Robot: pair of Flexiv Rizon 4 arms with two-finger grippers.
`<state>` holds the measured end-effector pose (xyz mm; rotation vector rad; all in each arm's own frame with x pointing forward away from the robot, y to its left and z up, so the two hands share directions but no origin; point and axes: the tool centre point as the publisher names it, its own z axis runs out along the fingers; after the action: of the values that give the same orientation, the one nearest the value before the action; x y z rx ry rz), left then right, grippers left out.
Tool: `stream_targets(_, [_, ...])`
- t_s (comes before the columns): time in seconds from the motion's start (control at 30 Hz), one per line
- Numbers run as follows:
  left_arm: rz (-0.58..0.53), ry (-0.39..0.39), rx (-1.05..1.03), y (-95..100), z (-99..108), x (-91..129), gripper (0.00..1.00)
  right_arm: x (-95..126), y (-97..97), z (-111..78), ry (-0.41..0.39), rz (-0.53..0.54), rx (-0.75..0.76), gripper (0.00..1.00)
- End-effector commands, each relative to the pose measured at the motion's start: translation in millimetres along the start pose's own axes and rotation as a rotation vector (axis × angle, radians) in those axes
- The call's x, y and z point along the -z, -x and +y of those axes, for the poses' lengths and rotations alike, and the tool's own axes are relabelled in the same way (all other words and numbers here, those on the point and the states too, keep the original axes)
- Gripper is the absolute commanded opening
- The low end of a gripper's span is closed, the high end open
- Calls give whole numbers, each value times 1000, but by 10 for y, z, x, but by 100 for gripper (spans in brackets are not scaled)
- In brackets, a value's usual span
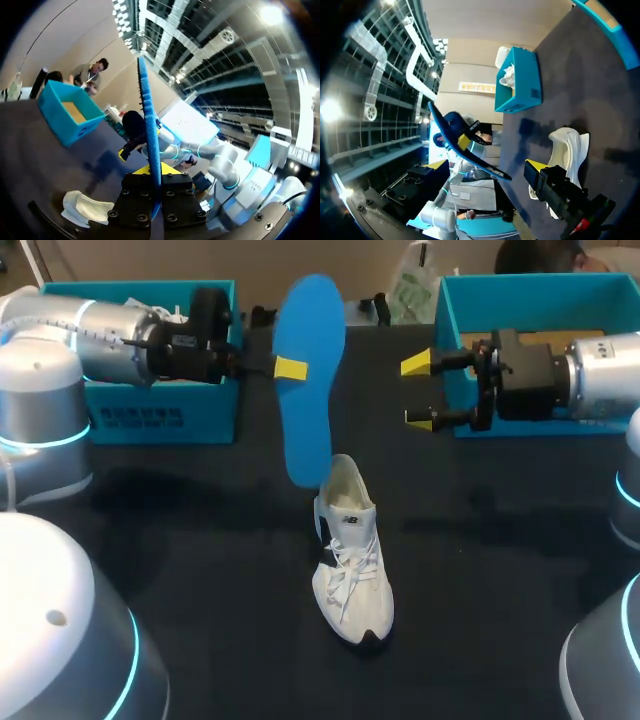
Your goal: Take the shoe out of the shoebox, open the shoe tongue, remove and reinsert the insole, then place the shoe into the shoebox
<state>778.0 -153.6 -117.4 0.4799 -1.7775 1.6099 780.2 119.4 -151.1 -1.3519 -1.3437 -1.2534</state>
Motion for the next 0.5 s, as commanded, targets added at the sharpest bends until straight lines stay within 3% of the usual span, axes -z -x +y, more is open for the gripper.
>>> stream_targets(0.03, [60,59,-378,-40,-21,77,0,-20,-2,5,1,-3,-1,100])
stream_targets(0.33, [-159,45,-702,-34,85,53,0,-20,-2,5,1,-3,-1,100])
stream_targets(0.5, [-196,-12,-669,42,80,67,0,-20,-2,5,1,-3,-1,100])
